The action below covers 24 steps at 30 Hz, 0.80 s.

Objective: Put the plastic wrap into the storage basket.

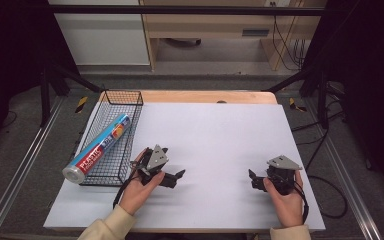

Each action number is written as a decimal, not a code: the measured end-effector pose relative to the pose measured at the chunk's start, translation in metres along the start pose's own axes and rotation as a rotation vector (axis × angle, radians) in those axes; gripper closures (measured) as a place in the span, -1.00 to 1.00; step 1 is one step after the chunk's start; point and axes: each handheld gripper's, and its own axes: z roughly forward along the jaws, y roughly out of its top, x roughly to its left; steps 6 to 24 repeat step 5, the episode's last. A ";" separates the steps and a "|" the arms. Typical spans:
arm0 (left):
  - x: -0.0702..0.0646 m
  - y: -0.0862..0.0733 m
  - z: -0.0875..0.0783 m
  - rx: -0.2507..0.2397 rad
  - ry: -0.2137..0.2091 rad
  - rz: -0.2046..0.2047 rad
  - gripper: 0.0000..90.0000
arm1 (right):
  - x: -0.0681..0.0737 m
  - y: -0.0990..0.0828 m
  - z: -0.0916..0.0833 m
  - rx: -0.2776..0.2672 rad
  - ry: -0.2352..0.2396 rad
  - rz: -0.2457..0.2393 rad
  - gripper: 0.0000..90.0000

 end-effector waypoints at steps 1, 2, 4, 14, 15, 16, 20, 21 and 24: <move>0.000 -0.001 -0.001 -0.005 0.000 -0.002 -0.90 | -0.002 -0.001 0.000 -0.003 -0.006 -0.001 -0.86; 0.000 -0.001 -0.003 -0.009 0.001 -0.002 -0.90 | -0.004 -0.002 -0.001 -0.010 -0.016 0.002 -0.86; 0.000 -0.001 -0.005 -0.012 0.005 -0.003 -0.90 | -0.007 -0.005 -0.001 -0.029 -0.032 0.013 -0.86; 0.000 -0.002 -0.005 -0.014 0.002 -0.002 -0.90 | -0.010 -0.007 -0.001 -0.032 -0.040 0.015 -0.86; 0.000 -0.002 -0.005 -0.014 0.002 -0.002 -0.90 | -0.010 -0.007 -0.001 -0.032 -0.040 0.015 -0.86; 0.000 -0.002 -0.005 -0.014 0.002 -0.002 -0.90 | -0.010 -0.007 -0.001 -0.032 -0.040 0.015 -0.86; 0.000 -0.002 -0.005 -0.014 0.002 -0.002 -0.90 | -0.010 -0.007 -0.001 -0.032 -0.040 0.015 -0.86; 0.000 -0.002 -0.005 -0.014 0.002 -0.002 -0.90 | -0.010 -0.007 -0.001 -0.032 -0.040 0.015 -0.86; 0.000 -0.002 -0.005 -0.014 0.002 -0.002 -0.90 | -0.010 -0.007 -0.001 -0.032 -0.040 0.015 -0.86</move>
